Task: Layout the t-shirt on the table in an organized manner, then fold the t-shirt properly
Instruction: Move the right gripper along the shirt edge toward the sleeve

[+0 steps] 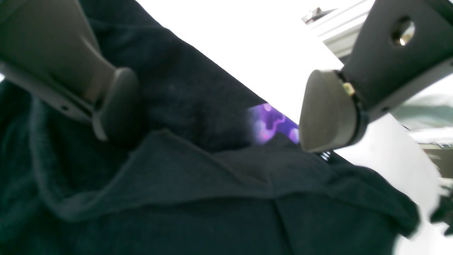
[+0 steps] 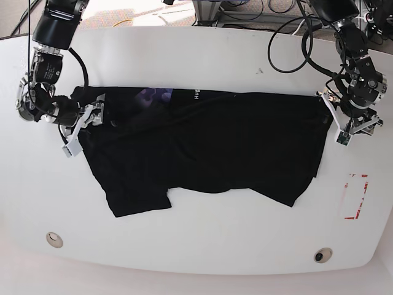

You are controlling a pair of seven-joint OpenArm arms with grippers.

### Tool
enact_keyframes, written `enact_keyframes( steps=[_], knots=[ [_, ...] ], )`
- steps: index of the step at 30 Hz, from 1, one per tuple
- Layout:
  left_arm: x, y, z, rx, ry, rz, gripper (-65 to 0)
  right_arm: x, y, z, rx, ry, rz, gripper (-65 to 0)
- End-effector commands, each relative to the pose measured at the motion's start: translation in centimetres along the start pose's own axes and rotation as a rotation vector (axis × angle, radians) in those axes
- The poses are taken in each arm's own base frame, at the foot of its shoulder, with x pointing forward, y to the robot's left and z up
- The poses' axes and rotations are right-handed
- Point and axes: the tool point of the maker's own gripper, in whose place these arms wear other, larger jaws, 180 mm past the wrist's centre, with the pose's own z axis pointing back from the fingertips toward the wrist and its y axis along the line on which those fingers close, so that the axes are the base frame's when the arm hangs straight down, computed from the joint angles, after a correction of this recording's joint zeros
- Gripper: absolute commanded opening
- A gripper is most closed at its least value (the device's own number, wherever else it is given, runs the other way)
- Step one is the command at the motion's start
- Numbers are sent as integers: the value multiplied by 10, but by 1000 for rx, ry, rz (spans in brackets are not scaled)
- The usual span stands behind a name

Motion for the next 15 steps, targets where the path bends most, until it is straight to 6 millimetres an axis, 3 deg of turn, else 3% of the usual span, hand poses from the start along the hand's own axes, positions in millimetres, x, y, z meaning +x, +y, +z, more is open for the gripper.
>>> enact_keyframes(
  steps=[1,15],
  knots=[
    [12,9,4,22,-40,-4,-206,14,4,5,4,-36,36,0],
    [12,9,4,22,-40,-4,-206,10,41,-33,115,-31,24,0]
  ],
)
